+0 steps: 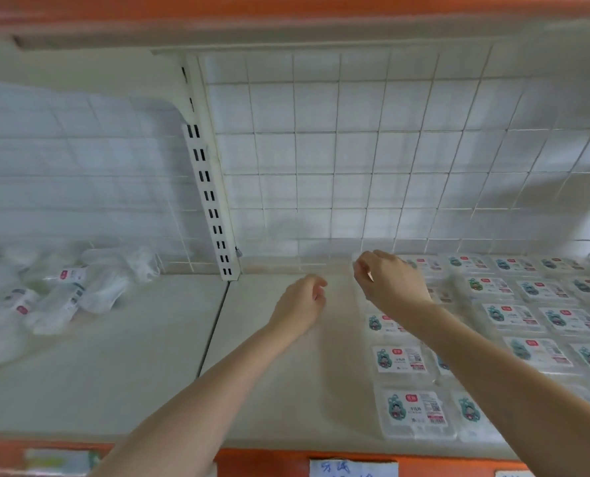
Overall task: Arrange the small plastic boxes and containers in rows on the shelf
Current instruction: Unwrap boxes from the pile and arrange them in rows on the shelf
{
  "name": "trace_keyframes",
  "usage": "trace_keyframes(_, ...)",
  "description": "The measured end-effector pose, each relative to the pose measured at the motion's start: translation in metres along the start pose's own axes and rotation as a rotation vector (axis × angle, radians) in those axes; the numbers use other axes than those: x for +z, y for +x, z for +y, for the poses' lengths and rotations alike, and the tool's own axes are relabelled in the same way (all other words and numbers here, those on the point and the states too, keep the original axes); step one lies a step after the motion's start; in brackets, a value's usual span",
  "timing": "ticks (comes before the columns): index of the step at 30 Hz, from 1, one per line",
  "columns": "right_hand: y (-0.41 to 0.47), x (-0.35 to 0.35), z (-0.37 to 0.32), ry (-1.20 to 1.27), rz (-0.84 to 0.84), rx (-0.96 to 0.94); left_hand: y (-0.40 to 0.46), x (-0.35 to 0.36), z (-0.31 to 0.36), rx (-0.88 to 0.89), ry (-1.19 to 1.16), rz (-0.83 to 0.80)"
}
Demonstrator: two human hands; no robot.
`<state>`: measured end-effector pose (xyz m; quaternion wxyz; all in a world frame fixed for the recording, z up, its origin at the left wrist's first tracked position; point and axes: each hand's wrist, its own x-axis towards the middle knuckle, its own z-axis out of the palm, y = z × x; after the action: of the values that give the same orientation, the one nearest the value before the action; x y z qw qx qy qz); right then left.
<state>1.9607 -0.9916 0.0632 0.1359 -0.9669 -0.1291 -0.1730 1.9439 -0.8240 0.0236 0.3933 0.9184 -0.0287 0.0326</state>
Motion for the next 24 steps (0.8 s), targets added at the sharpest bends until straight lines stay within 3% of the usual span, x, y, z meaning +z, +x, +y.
trace_keyframes(4, 0.004, 0.019, -0.067, 0.087, -0.061, -0.151, -0.046, -0.047, -0.035, 0.038, 0.206, 0.028)
trace_keyframes(8, 0.002, 0.038, -0.146, 0.153, -0.155, -0.306, -0.091, -0.101, -0.073, -0.043, 0.330, 0.120)
trace_keyframes(14, -0.006, 0.065, -0.265, 0.241, -0.238, -0.531, -0.152, -0.182, -0.136, -0.206, 0.361, 0.318)
trace_keyframes(24, -0.013, 0.108, -0.426, 0.280, -0.335, -0.694, -0.207, -0.285, -0.239, -0.388, 0.368, 0.583)
